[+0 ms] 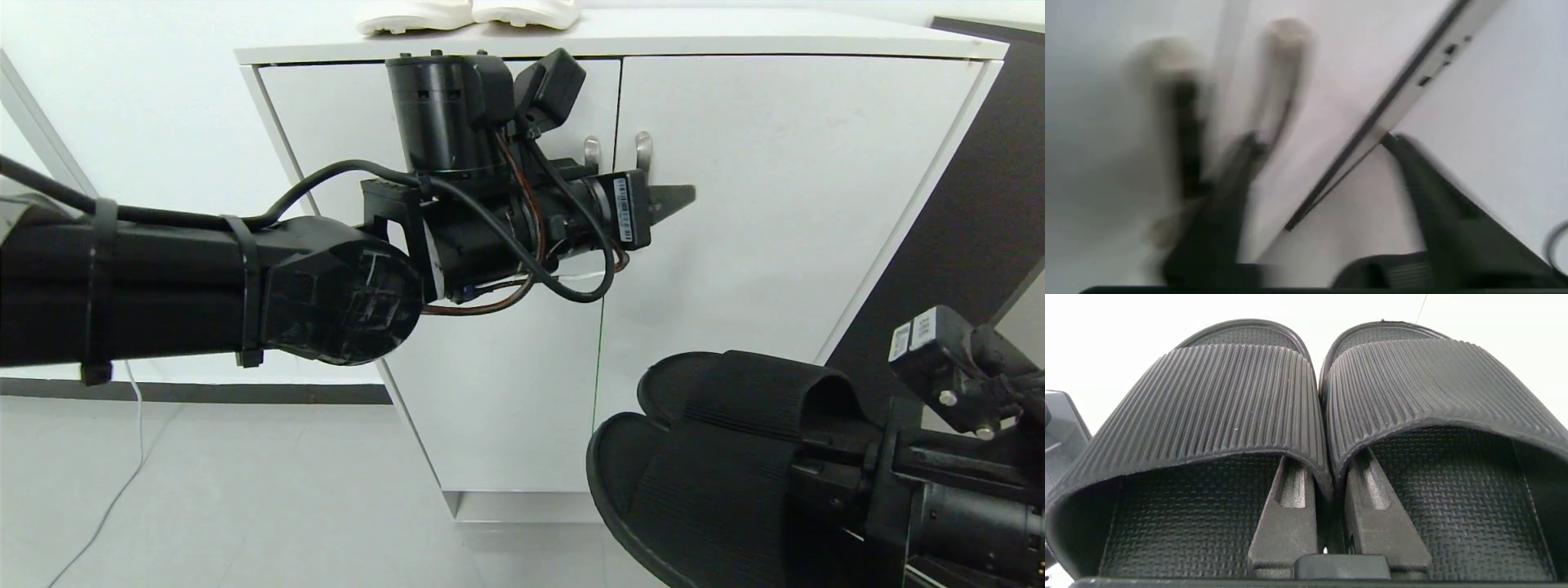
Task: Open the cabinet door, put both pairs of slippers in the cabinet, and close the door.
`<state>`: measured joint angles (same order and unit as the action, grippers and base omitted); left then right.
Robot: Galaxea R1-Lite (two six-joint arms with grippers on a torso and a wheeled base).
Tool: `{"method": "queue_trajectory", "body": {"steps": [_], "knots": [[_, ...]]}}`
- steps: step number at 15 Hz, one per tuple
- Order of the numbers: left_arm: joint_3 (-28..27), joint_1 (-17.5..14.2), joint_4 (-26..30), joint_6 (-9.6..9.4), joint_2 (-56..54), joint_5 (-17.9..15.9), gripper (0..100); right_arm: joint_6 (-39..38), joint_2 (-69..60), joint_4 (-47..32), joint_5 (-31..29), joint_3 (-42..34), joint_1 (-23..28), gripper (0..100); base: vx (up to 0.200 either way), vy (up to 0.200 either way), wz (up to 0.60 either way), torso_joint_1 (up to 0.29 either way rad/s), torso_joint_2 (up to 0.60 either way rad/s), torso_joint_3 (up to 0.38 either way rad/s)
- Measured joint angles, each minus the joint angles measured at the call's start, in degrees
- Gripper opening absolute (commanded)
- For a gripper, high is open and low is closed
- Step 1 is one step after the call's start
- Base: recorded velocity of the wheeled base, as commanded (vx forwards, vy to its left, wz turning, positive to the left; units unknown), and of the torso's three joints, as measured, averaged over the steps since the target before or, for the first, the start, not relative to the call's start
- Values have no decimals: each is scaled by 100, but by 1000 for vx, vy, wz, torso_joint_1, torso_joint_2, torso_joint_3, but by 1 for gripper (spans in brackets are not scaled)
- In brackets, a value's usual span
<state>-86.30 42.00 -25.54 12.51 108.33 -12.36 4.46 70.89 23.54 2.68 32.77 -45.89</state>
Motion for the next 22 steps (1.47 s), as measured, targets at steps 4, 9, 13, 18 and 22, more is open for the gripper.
{"method": "queue_trajectory", "body": {"steps": [4,9,13,18,22], "knots": [[280,26,-40,0,-107,-30,0,7,4,-1,7,-39,-2,0,0,0,0,0,0,0],[1058,59,-561,32,-444,-41,0,21,-49,0,523,-155,-6,0,0,0,0,0,0,0],[1670,233,-725,38,-869,-15,0,207,-210,-1,917,-352,-6,0,0,0,0,0,0,0],[2000,255,-774,66,-1298,-35,0,211,-262,0,919,-385,-4,0,0,0,0,0,0,0],[1731,-79,-774,286,-1197,-57,0,211,-265,0,917,-386,2,0,0,0,0,0,0,0]]}}
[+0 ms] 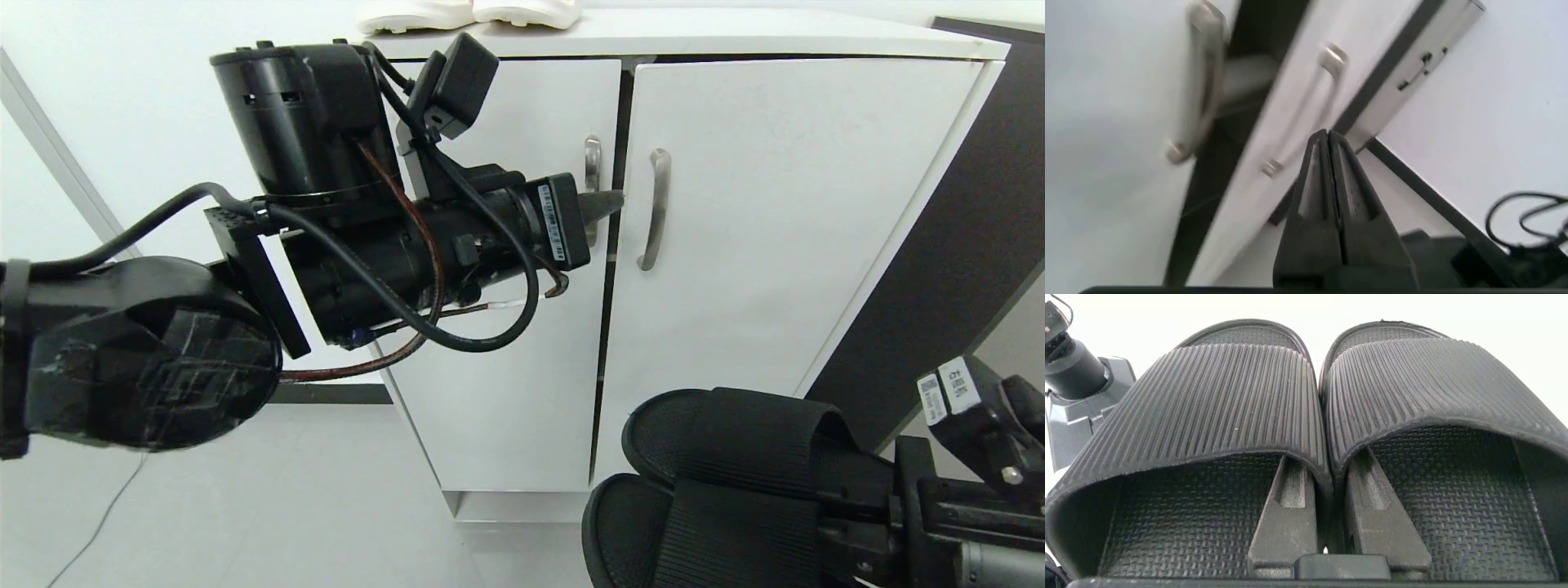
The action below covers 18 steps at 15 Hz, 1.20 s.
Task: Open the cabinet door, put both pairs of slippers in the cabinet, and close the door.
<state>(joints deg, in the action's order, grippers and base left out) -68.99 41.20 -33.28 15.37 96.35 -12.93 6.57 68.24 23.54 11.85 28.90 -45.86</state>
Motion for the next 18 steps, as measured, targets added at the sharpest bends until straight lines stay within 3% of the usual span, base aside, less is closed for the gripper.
{"method": "queue_trajectory", "body": {"steps": [11,14,18], "knots": [[-902,-163,197,0,736,295,0,7,11,-1,-17,0,0,0,0,0,0,0,0,0],[-1095,-201,503,-10,846,421,0,7,24,0,-17,0,0,0,0,0,0,0,0,0],[-1428,-236,651,-27,973,380,0,7,37,-6,-22,0,0,0,0,0,0,0,0,0]]}}
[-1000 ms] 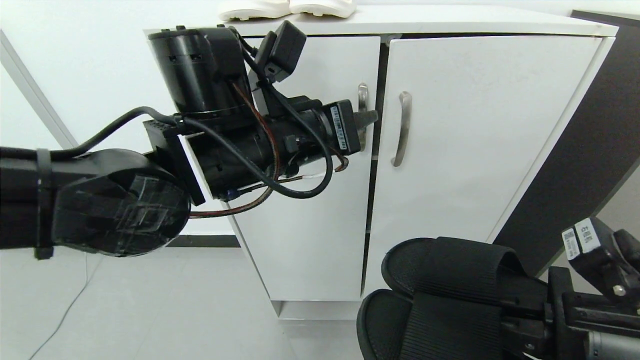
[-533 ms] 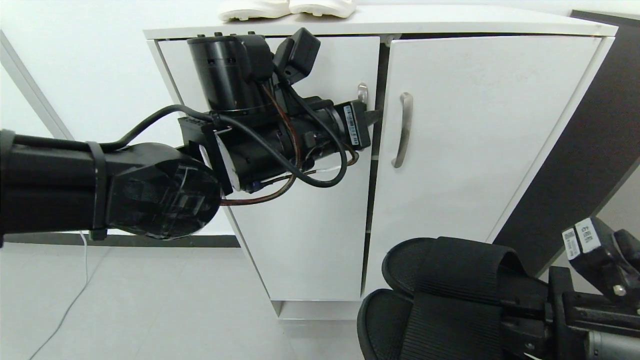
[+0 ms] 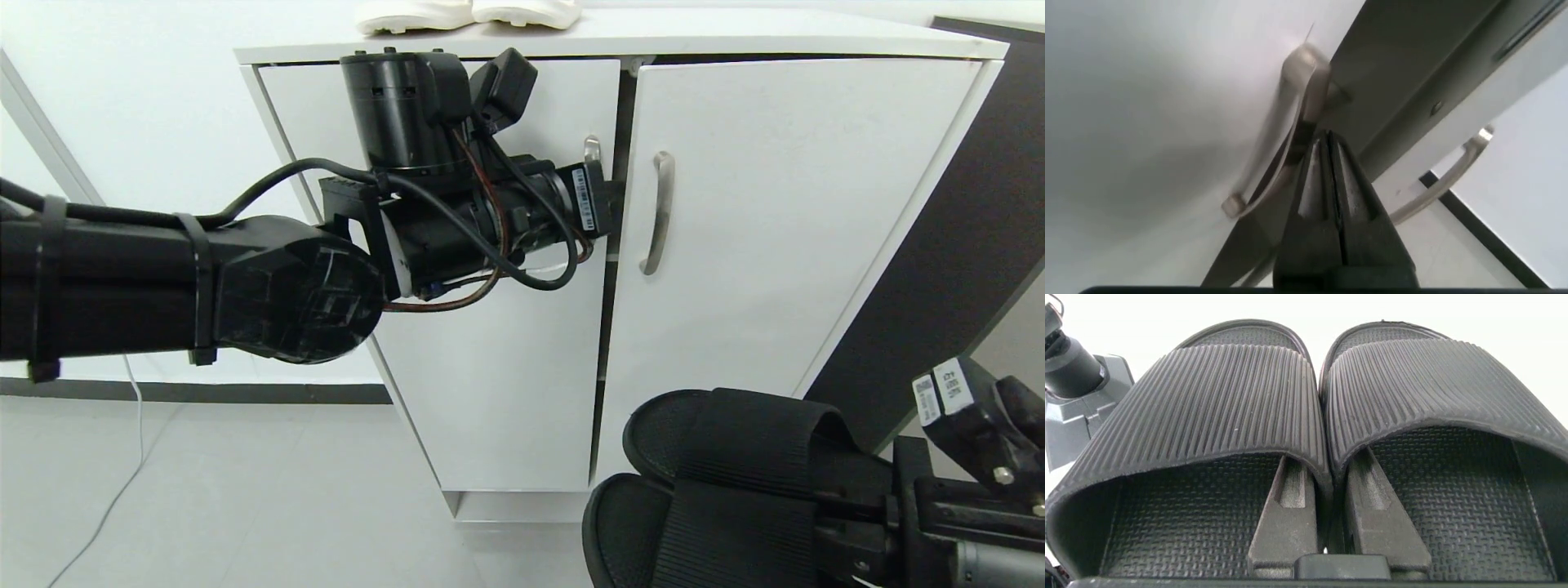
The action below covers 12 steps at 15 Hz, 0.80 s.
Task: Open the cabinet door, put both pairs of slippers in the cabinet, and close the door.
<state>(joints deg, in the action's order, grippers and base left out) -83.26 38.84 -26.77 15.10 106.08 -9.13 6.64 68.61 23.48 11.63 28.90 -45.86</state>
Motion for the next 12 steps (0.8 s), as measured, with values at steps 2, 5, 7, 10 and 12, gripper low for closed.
{"method": "queue_trajectory", "body": {"steps": [2,5,7,10,12], "knots": [[-113,-6,-13,2,84,-15,0,0,0,-85,-4,0,0,0,0,0,0,0,0,0],[-163,0,-11,27,163,-20,0,44,0,-176,-4,12,0,0,0,0,0,0,0,0],[-171,10,-22,33,183,-17,0,162,0,-191,9,-2,0,0,-200,0,0,2,5,2],[-12,160,-174,79,150,29,0,172,-9,-195,46,-82,-39,0,-200,0,0,5,1,2],[286,473,-405,95,12,-9,0,176,-54,-197,46,-165,-138,0,-200,0,0,0,5,0]]}}
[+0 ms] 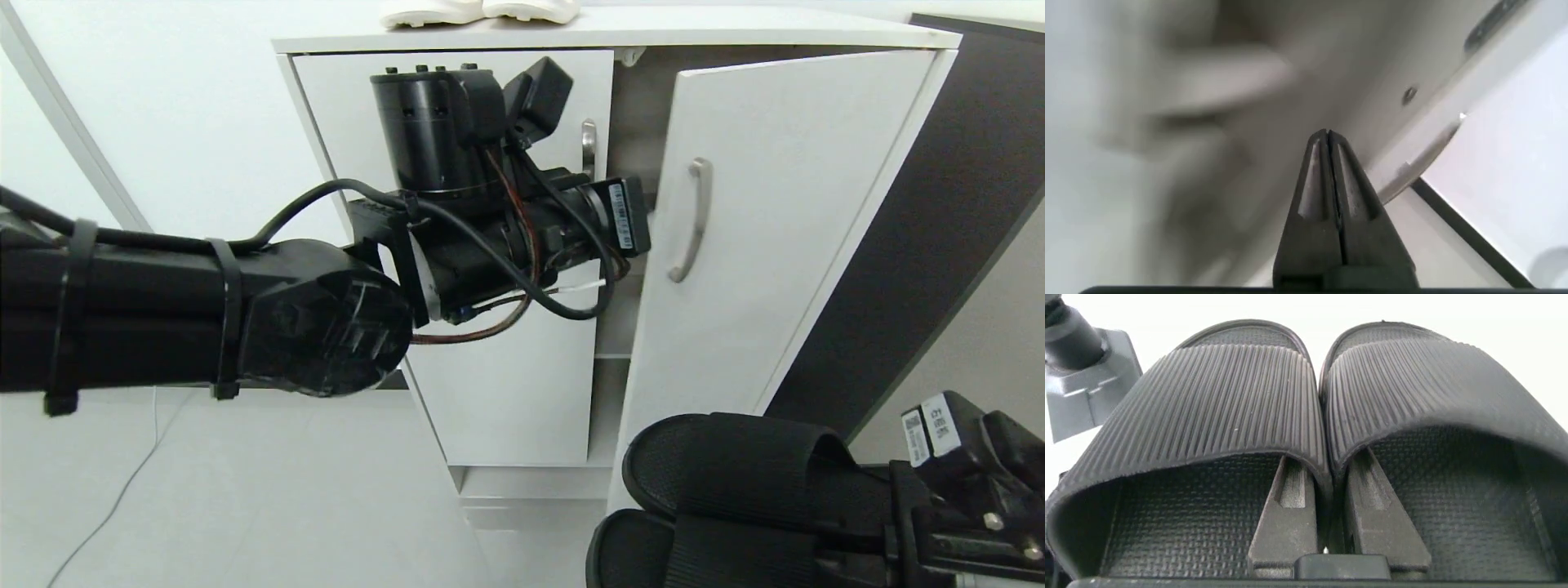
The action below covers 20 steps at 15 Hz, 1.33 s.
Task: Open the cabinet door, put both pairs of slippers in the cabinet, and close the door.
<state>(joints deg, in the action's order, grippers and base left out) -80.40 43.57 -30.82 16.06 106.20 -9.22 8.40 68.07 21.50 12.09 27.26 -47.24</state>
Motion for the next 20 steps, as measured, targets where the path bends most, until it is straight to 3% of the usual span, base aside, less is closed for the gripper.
{"method": "queue_trajectory", "body": {"steps": [4,10,15,17,20], "knots": [[325,439,-350,-18,-172,5,0,84,-286,2,233,-286,-361,0,-100,0,0,0,1,2],[540,265,-410,-90,-393,222,0,101,-385,28,306,-276,-223,0,0,0,0,0,0,0],[1541,-283,189,-681,-1693,889,0,-501,375,88,-980,424,201,0,0,0,0,0,0,0],[2164,-614,846,-987,-2710,1432,0,-935,670,101,-1696,788,212,0,0,0,0,0,0,0],[2828,-1053,2044,-1258,-4496,2282,0,-1423,1062,107,-2478,1207,228,0,0,0,0,0,0,0]]}}
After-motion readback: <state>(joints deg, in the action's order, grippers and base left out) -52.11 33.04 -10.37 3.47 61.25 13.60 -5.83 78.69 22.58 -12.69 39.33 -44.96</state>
